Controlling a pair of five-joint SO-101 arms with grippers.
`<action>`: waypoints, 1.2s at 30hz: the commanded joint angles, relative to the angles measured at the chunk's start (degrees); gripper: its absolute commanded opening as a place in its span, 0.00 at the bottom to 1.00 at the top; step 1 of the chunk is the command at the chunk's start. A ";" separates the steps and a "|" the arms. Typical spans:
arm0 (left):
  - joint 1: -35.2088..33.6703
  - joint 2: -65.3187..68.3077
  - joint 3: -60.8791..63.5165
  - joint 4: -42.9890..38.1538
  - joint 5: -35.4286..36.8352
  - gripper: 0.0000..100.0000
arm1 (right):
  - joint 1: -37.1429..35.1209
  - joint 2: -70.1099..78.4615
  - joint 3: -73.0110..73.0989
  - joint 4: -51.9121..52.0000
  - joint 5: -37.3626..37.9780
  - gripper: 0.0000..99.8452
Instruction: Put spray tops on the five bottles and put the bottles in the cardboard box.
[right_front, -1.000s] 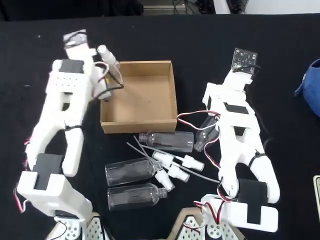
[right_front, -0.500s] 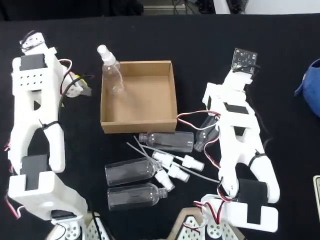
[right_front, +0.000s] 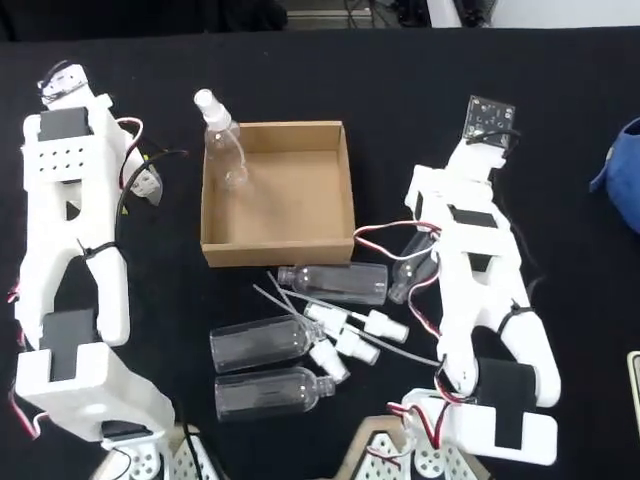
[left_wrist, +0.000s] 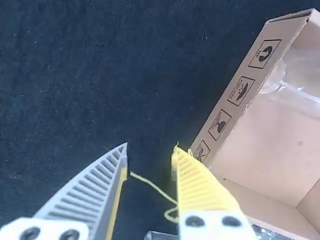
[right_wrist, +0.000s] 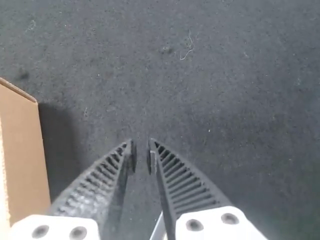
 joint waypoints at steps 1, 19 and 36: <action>-0.31 -0.62 -2.68 0.44 0.18 0.03 | -0.70 -2.77 -0.40 -1.49 -0.18 0.04; 3.12 -0.70 -3.21 3.16 -20.84 0.03 | -0.70 -2.77 -0.31 -1.49 -0.18 0.04; 13.85 -0.53 0.66 -7.38 -15.21 0.03 | -0.53 -2.77 -0.22 -1.49 -0.18 0.04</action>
